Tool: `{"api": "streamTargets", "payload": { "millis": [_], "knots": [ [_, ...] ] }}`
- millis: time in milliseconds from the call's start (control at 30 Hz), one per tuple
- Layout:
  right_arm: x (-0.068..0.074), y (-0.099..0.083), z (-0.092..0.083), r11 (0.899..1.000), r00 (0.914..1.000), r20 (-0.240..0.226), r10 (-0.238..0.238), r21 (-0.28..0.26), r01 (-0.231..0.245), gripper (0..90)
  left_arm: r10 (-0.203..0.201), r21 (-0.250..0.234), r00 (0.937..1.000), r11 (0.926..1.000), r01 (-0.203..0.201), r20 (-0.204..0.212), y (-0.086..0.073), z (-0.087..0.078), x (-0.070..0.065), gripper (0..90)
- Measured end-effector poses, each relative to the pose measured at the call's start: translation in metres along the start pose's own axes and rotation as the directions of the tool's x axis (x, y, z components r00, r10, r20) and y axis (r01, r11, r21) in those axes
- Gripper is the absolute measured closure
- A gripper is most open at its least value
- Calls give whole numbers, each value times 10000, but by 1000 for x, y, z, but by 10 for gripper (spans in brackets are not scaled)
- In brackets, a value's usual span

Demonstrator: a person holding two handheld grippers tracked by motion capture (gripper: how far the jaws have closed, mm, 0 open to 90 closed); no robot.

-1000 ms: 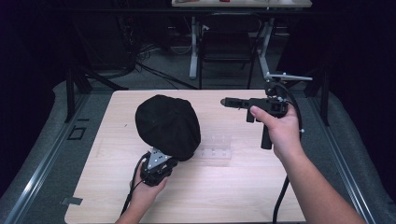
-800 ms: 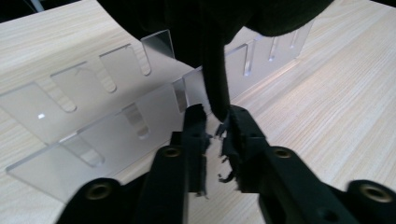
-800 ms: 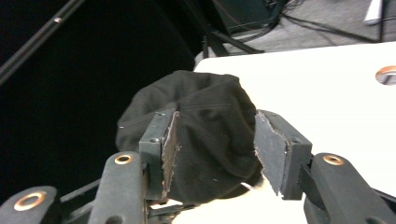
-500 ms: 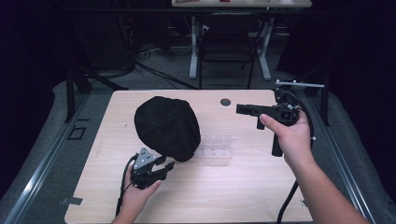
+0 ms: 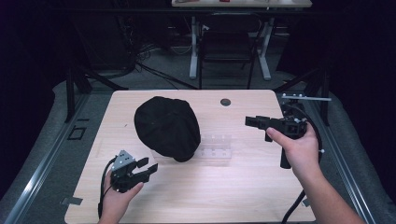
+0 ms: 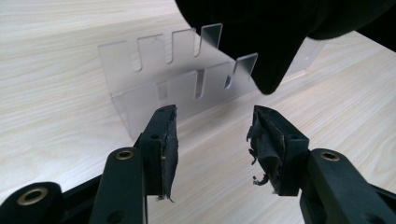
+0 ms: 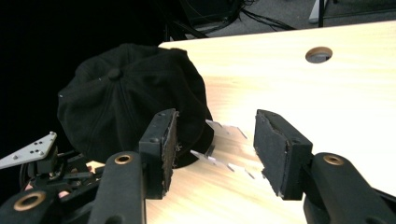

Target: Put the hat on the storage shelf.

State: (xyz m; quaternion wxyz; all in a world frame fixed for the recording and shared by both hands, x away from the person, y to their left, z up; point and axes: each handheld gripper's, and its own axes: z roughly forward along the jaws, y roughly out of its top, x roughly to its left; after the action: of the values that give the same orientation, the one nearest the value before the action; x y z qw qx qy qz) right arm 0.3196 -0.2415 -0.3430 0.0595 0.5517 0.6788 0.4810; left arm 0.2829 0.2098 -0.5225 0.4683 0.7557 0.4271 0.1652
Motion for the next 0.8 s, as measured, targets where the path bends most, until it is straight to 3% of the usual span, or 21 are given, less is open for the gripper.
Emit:
{"api": "streamTargets", "payload": {
  "millis": [200,400,633,800],
  "knots": [
    [-7,-16,3,9997,9988,435,-212,91,208,487,-520,-56,9984,9986,519,-216,-14,-2,14,502],
    [-13,-33,7,9983,9945,888,-557,189,542,487,-553,-3,9976,9985,554,-422,-22,-2,21,501],
    [-18,-53,14,9933,9817,1517,-1149,275,1120,496,-652,57,9972,9978,654,-354,-24,0,22,501],
    [-23,-67,19,9929,9777,1731,-1191,283,1160,496,-613,7,9976,9981,613,-315,-24,0,21,503]
  ]
}}
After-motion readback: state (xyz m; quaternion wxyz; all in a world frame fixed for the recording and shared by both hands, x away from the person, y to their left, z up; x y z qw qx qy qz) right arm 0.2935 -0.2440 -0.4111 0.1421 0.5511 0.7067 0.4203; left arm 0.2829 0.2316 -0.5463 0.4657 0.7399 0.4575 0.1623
